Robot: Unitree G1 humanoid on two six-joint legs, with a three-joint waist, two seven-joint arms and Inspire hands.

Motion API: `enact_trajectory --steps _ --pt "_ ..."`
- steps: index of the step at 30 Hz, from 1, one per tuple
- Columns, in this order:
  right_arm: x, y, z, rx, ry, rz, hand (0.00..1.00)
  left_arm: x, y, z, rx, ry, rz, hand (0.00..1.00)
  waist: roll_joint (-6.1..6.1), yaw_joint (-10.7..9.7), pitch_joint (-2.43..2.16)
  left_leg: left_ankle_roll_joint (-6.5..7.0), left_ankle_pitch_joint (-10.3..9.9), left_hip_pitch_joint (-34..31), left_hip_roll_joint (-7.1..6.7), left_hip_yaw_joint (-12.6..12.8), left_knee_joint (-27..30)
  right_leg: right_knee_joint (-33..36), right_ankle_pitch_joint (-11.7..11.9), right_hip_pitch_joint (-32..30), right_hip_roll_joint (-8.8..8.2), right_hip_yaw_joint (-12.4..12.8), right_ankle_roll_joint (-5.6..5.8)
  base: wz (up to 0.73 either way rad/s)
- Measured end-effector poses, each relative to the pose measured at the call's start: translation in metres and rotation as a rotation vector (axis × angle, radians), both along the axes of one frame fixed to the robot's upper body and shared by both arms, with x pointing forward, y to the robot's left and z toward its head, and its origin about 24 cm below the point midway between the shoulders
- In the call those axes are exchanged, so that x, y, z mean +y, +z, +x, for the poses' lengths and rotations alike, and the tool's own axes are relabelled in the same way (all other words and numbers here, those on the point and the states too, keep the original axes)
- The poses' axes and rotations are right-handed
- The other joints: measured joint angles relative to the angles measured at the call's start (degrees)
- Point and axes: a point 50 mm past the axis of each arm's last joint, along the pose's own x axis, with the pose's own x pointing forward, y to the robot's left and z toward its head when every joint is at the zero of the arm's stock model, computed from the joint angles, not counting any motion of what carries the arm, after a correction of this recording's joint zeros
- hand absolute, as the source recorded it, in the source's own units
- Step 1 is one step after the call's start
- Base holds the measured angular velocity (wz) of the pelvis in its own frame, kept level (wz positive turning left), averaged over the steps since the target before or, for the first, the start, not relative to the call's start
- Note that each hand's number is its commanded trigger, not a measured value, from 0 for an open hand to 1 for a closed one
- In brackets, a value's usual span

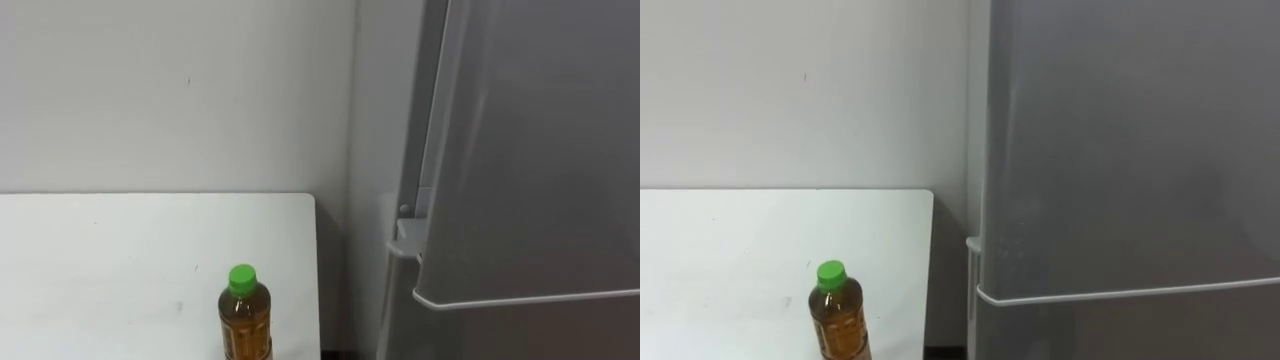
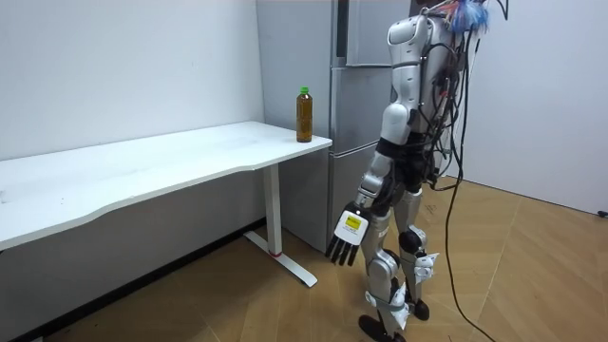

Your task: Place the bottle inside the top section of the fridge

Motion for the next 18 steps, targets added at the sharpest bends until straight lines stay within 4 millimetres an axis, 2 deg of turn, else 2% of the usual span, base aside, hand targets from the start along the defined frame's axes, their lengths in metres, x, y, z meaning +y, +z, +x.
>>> enact_trajectory --steps 5,8,10,14,17,18 --pt "0.000 0.000 -0.001 0.001 -0.001 0.007 0.00 0.004 0.001 0.000 -0.017 0.105 0.026 0.00 0.08 0.3 0.09 0.00 0.0 0.8 0.00 0.0 -0.1 0.0 0.0 0.7 0.00 0.1 0.00 0.00" --pt "0.000 0.000 0.000 -0.001 -0.006 0.009 0.00 0.008 0.002 0.001 -0.031 0.189 0.046 0.00 0.43 0.7 -0.04 0.01 0.0 0.9 0.00 0.1 0.0 0.0 0.0 0.8 0.03 0.4 0.00 0.00" --pt "-0.002 0.000 -0.001 0.009 -0.025 0.011 0.00 0.017 0.006 0.004 -0.062 0.315 0.077 0.00 0.54 1.1 -0.07 0.00 0.0 1.1 -0.01 0.0 0.1 0.1 0.0 1.0 0.02 0.3 0.00 0.00" --pt "-0.004 0.000 -0.004 0.017 -0.034 0.007 0.00 0.027 0.011 0.007 -0.089 0.436 0.128 0.00 0.86 1.5 0.14 0.06 -0.1 1.8 -0.05 -0.2 0.0 0.1 0.0 1.8 0.00 0.3 0.01 0.00" --pt "-0.005 0.001 -0.003 0.015 -0.028 0.002 0.00 0.031 0.013 0.009 -0.094 0.488 0.157 0.00 1.37 1.5 0.16 0.07 -0.1 1.8 -0.06 -0.4 0.1 0.1 0.0 1.8 -0.01 0.3 0.01 0.00" --pt "-0.007 0.001 -0.003 0.014 -0.029 -0.003 0.00 0.033 0.014 0.009 -0.094 0.520 0.169 0.00 1.72 1.5 0.03 0.07 -0.1 1.8 -0.05 -0.5 0.1 0.1 0.0 1.7 0.01 0.3 0.01 0.00"
